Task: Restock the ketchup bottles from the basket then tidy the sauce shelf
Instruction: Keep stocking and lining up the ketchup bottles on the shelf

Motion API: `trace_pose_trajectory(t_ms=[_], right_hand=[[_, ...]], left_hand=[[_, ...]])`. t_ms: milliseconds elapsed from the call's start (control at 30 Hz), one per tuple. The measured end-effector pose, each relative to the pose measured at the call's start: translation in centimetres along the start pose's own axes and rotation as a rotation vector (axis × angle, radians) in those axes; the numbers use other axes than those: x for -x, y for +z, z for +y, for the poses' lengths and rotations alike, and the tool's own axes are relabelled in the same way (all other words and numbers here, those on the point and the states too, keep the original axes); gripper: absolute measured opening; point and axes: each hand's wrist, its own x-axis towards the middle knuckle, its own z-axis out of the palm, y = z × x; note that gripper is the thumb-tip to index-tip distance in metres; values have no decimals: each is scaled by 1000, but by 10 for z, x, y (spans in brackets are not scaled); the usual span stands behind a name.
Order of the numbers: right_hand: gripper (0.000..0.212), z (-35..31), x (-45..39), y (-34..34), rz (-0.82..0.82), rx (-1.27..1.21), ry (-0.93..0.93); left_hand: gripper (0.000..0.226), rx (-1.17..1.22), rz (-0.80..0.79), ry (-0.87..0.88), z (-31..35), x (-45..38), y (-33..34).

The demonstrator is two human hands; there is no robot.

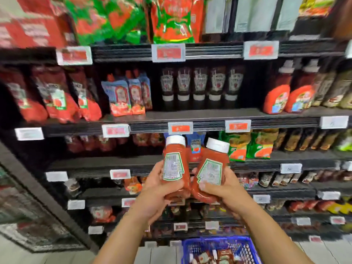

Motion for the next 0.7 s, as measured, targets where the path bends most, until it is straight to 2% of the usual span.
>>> trace_pose_trajectory(t_ms=[233,467,567,700], right_hand=[[52,-38,-45,21,112,35,-142],[58,-77,-112,7,195,97,-206],[61,-94,-139,-5,157,168,-218],[46,-117,-167,-22,129,265,-263]], left_hand=[[72,-15,6,100,55,-52,-18],[74,-203,116,205,105,-114,-28],[69,-322,192,278,129,-141,-32],[53,-432,249,355,153,-176,-32]])
